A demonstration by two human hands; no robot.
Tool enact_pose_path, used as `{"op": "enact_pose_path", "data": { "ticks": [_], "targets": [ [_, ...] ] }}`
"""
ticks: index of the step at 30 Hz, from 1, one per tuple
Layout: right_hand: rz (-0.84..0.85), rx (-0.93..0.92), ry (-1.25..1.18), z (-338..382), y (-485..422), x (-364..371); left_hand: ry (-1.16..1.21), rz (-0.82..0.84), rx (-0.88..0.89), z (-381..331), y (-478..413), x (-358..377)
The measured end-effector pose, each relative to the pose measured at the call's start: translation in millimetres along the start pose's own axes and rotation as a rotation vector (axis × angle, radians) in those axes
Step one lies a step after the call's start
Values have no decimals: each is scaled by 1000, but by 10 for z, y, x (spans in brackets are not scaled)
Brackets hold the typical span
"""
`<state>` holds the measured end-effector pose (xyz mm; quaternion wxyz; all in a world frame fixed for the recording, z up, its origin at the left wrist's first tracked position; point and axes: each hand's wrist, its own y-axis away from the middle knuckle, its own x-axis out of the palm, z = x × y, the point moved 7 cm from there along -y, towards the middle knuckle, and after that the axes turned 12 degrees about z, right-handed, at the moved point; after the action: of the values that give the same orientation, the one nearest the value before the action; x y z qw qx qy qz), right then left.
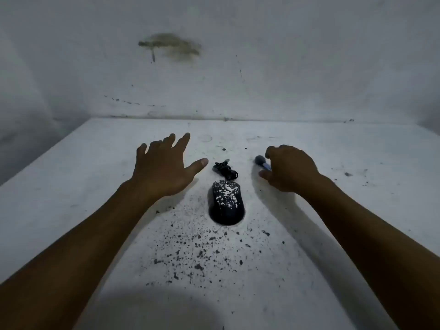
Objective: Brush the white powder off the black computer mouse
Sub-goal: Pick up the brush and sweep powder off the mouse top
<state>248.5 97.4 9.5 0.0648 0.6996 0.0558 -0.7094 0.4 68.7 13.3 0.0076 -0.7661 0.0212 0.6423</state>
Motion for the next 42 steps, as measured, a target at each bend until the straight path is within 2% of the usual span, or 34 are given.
{"op": "enact_pose_path", "data": {
  "ticks": [7,14,19,23,26,31,42],
  "targets": [
    [-63,245,20,-191,-37,99,4,-34,6,72,-61,160],
    [-106,269,-48,-172,-101,90,51,-37,22,59,-93,228],
    [-178,84,-349,-23,-14,-113,131,-63,75,-31,-46,238],
    [-249,-61,-785,82,161,-218,211,-65,155,-144,17,235],
    [-192,-111,-1107,116,274,-158,223,-73,163,-145,37,216],
    [-65,-118,-1469,103,340,-70,282,-54,210,-117,107,225],
    [-119,-100,-1626,38,329,-50,262,15,238,-164,157,294]
  ]
}}
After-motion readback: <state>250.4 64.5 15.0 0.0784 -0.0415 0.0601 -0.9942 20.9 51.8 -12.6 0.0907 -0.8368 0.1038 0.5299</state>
